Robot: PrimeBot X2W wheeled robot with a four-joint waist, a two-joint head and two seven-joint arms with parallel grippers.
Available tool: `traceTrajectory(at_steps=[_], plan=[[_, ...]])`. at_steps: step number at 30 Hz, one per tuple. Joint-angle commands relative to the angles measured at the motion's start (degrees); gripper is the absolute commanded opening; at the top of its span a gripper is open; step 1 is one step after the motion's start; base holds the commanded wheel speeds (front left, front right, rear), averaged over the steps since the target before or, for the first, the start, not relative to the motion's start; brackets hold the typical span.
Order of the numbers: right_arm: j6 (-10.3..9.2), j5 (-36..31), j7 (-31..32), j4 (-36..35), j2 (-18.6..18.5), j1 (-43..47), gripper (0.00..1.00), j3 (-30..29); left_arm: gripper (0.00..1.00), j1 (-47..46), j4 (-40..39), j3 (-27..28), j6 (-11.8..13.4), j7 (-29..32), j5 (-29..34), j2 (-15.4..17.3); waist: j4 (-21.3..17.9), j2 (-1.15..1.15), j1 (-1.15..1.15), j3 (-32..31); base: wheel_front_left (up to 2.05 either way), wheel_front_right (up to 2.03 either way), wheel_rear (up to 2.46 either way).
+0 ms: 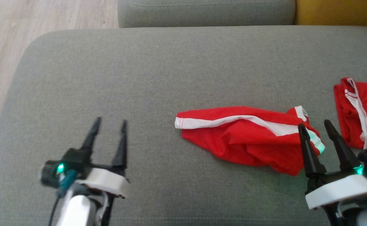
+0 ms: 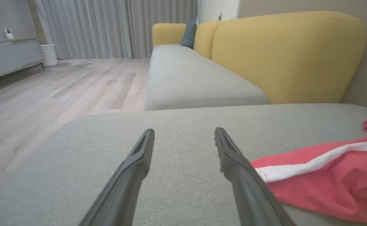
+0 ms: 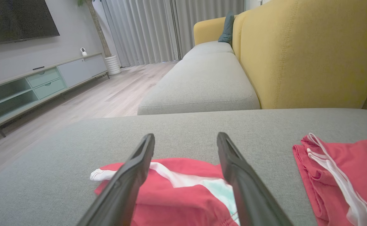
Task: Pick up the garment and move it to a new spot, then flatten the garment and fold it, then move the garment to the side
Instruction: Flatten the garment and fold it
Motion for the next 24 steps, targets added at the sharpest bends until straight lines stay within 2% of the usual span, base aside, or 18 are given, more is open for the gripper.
traceTrajectory(at_steps=[1,6,10,16,24], plan=[[-0.05,0.1,-0.5,-1.9,-0.9,-1.2,1.0,0.8,1.0,-4.5,-2.2,0.0,-1.1,1.0,0.2,0.2,0.1,0.0,0.0,0.8,0.0,0.0,0.0],[-0.05,0.4,-0.5,-1.7,-0.9,-2.0,1.0,1.3,1.0,-10.1,0.8,-6.9,-4.8,7.3,-0.9,-0.9,-1.0,0.0,0.0,2.8,0.0,0.0,0.0],[-0.05,0.7,-0.6,-1.4,-1.0,-3.1,1.0,2.0,1.0,-14.2,6.0,-10.7,-6.2,13.4,-3.6,-1.3,-2.7,0.0,0.0,4.4,0.0,0.0,0.0],[-0.05,1.2,-0.9,-0.7,-0.9,-4.3,1.0,2.5,1.0,-20.1,15.7,-11.3,-6.2,18.4,-8.0,-1.6,-5.2,0.0,0.0,6.4,0.0,0.0,0.0],[-0.05,1.8,-1.0,-0.1,-0.6,-4.1,1.0,2.1,1.0,-24.0,24.3,-11.9,-5.8,19.5,-10.8,-1.7,-6.7,0.0,0.0,7.3,0.0,0.0,0.0]])
